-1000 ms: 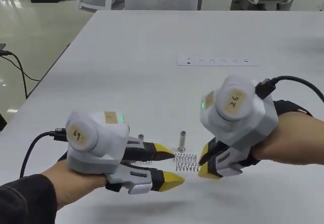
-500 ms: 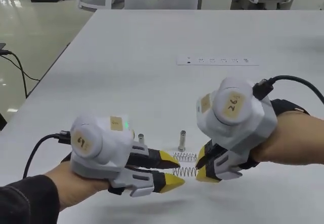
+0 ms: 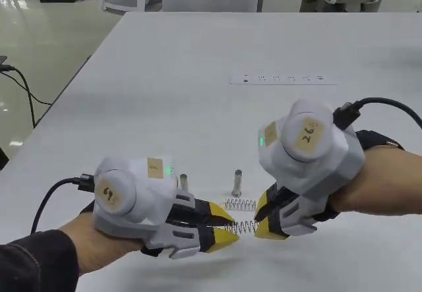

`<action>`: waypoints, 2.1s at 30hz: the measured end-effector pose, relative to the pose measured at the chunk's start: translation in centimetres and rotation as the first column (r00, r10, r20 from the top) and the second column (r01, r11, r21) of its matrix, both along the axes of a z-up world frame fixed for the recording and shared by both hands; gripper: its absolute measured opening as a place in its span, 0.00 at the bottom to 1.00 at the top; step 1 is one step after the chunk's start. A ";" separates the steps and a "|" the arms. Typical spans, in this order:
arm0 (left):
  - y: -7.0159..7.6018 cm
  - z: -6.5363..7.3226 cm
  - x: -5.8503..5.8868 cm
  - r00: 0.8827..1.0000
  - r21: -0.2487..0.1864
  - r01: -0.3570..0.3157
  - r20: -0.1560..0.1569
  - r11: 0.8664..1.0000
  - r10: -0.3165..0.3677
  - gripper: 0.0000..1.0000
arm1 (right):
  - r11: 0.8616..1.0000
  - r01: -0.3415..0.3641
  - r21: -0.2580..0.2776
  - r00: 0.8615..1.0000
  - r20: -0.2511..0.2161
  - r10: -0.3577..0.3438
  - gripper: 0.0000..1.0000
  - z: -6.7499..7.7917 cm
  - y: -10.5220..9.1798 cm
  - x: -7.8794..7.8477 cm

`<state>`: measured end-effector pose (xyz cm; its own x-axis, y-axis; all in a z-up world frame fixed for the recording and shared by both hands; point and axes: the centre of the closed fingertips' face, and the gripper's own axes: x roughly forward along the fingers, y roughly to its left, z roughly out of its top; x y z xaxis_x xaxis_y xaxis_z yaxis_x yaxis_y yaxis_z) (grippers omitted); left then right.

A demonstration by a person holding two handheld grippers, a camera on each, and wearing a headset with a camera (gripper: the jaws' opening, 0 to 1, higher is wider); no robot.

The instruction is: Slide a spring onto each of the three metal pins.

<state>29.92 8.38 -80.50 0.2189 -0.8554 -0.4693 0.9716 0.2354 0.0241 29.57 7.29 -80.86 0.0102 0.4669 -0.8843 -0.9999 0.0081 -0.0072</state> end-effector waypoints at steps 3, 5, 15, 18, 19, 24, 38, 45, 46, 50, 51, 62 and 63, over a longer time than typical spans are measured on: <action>0.0 0.0 -0.1 1.000 0.002 0.004 0.003 1.000 -0.004 0.02 | 1.000 0.004 0.005 1.000 -0.006 -0.004 0.08 -0.1 0.0 0.0; 0.0 -0.1 -0.1 1.000 0.004 0.007 0.003 1.000 -0.007 0.02 | 1.000 0.003 0.006 1.000 -0.007 -0.003 0.08 -0.2 0.0 -0.1; -0.1 0.8 -0.1 1.000 -0.028 0.001 0.008 1.000 0.000 0.02 | 1.000 0.009 0.002 1.000 -0.022 -0.009 0.10 -0.9 -0.3 -0.1; -0.4 1.3 -0.2 1.000 -0.038 0.004 0.012 0.999 -0.003 0.02 | 1.000 0.012 0.005 1.000 -0.025 -0.012 0.10 -0.9 -0.3 -0.2; -0.4 1.3 -0.2 1.000 -0.039 0.005 0.014 0.999 -0.005 0.02 | 1.000 0.012 0.007 1.000 -0.025 -0.012 0.10 -0.9 -0.3 -0.2; -0.7 1.5 -0.3 1.000 -0.044 0.010 0.018 0.999 -0.009 0.02 | 1.000 0.011 0.011 1.000 -0.025 -0.011 0.09 -0.8 -0.3 -0.3; -0.7 1.4 -0.3 1.000 -0.043 0.013 0.015 0.999 -0.012 0.03 | 0.999 0.006 0.046 1.000 -0.005 -0.006 0.08 1.5 0.6 -0.6; -0.9 1.2 -0.5 0.999 -0.034 0.026 0.023 0.999 -0.026 0.03 | 0.998 -0.009 0.056 1.000 0.001 0.009 0.08 2.3 1.5 -1.0; -0.9 1.2 -0.6 0.999 -0.032 0.028 0.024 0.999 -0.027 0.03 | 0.998 -0.011 0.056 1.000 0.001 0.011 0.08 2.4 1.6 -1.1; -0.9 1.0 -0.6 0.999 -0.029 0.031 0.022 0.999 -0.031 0.03 | 0.998 -0.021 0.052 1.000 0.004 0.021 0.08 2.5 2.0 -1.2; -0.9 1.0 -0.6 0.999 -0.028 0.032 0.022 0.999 -0.032 0.03 | 0.998 -0.025 0.051 1.000 0.004 0.025 0.08 2.6 2.1 -1.2; -1.0 0.7 -0.6 1.000 -0.025 0.027 0.010 0.999 -0.027 0.03 | 0.998 -0.045 0.039 0.999 0.009 0.044 0.08 2.8 2.5 -1.3; -0.9 0.7 -0.6 1.000 -0.023 0.026 0.009 0.999 -0.025 0.03 | 0.998 -0.043 0.040 0.999 0.008 0.043 0.08 2.8 2.5 -1.3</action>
